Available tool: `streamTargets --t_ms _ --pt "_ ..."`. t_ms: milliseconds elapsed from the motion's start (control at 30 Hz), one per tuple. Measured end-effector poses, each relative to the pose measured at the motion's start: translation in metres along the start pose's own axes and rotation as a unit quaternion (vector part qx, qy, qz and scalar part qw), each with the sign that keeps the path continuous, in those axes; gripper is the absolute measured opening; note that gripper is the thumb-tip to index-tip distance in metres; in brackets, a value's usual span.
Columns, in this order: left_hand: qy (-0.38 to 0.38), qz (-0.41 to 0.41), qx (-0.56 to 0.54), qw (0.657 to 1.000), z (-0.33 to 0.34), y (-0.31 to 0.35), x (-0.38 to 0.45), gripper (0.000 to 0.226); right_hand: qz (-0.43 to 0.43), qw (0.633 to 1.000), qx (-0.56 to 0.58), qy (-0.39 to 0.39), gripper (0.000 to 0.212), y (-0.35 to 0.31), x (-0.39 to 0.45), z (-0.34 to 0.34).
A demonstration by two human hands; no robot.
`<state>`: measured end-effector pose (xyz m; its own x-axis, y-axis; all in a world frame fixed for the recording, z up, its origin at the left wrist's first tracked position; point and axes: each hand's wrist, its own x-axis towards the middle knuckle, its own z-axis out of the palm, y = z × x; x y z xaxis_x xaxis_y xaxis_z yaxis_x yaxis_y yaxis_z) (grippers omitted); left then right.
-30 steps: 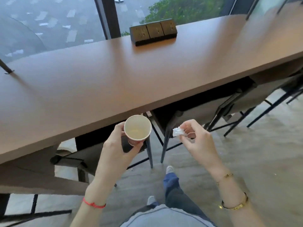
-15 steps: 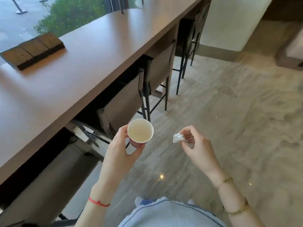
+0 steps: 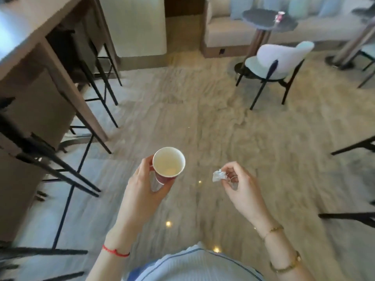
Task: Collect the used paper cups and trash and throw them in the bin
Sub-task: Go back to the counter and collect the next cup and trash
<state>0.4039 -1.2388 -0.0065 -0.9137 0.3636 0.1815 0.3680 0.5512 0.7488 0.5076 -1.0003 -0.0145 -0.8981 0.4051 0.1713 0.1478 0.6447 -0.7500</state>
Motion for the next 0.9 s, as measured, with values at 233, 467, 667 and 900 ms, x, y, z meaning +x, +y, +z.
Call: streamTargets --t_ms 233,467,667,900 --pt "-0.093 0.064 -0.020 0.993 0.106 0.073 0.054 0.060 0.090 0.992 -0.025 0.081 0.026 0.086 -0.005 -0.091" --pt "-0.198 0.131 -0.033 0.971 0.217 0.134 0.134 0.059 0.184 0.969 -0.019 0.164 0.027 0.162 0.019 -0.144" --pt "-0.245 0.198 -0.036 0.948 0.327 0.197 0.230 0.060 0.233 0.948 -0.032 0.215 0.025 0.239 0.081 -0.206" --pt "-0.290 0.248 -0.061 0.923 0.445 0.289 0.350 0.062 0.250 0.924 -0.076 0.278 0.029 0.317 0.181 -0.300"
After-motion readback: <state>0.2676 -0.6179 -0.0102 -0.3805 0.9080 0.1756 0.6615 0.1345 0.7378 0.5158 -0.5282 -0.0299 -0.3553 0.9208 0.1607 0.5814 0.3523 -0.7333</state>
